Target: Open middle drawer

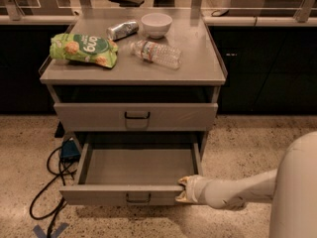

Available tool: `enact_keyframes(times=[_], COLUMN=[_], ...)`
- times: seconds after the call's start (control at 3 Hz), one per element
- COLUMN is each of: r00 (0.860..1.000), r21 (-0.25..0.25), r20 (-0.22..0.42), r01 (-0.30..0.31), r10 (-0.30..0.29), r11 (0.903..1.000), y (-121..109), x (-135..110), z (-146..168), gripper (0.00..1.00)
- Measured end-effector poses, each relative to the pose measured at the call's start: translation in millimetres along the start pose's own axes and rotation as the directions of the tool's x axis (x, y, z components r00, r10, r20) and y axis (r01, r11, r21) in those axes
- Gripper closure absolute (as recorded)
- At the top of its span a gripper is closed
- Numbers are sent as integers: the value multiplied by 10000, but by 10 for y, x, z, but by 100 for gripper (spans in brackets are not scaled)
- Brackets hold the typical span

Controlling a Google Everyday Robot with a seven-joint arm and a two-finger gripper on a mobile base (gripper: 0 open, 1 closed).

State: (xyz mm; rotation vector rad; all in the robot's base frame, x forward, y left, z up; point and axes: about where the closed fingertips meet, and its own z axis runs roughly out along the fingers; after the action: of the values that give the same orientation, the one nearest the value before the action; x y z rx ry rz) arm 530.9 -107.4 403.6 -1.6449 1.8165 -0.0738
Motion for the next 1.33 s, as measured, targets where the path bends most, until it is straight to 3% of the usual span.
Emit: enact_keyframes(times=[1.0,1.33], r00=[9999,9999], r21=[279,279], r20=[0,0], r01=[125,125], r10=[-125,-125], r11=[9995,9995], y=[185,185], x=[0,0], z=[-151,-151], gripper=[100,84])
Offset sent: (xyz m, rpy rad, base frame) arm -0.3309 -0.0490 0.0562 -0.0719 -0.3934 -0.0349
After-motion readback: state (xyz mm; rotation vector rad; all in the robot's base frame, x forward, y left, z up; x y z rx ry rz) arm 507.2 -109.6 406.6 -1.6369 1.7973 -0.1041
